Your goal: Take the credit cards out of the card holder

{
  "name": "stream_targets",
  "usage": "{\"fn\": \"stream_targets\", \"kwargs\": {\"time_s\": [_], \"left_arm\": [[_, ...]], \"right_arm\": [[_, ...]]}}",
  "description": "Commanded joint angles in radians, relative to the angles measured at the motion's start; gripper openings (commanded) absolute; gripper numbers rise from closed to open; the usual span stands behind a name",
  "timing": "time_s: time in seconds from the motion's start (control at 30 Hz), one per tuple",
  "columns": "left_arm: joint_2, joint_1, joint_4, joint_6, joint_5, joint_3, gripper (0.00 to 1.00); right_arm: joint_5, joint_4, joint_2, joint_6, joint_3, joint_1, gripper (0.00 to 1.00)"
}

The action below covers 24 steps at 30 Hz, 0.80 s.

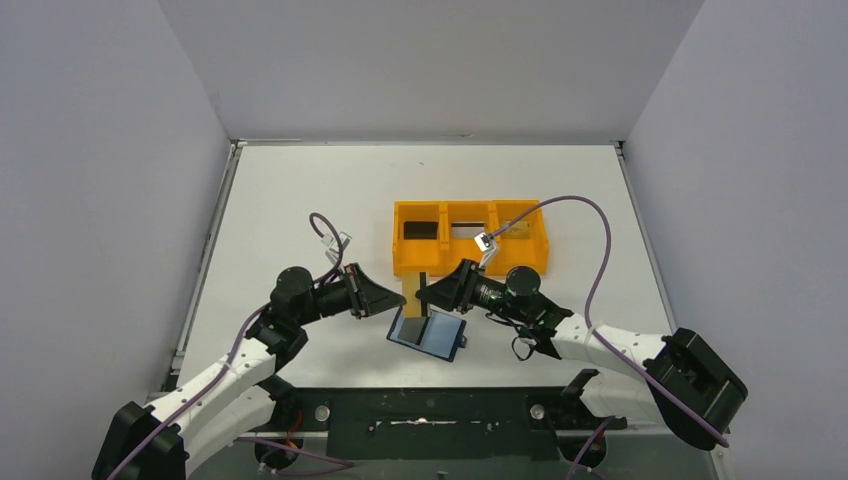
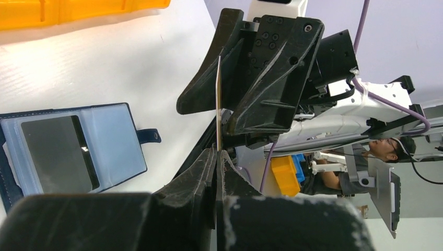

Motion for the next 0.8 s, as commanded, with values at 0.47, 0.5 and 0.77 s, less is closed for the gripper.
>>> {"fn": "stream_targets", "kwargs": {"time_s": [0.47,0.5,0.77], "left_arm": [[-0.025,0.007,0.061,0.0,0.013,-0.015,0.0],[-0.026,0.007,0.058,0.001,0.01,-0.014,0.0],[-0.038,0.014,-0.07,0.043,-0.072,0.012,0.66]], "right_arm": [[-0.029,0.118,-0.062,0.01,-0.019,-0.021,0.12],[-0.026,0.119,-0.066,0.011,-0.024,-0.023,0.11],[-0.028,0.104,-0.106,-0.005,-0.032,-0.029,0.0]]}}
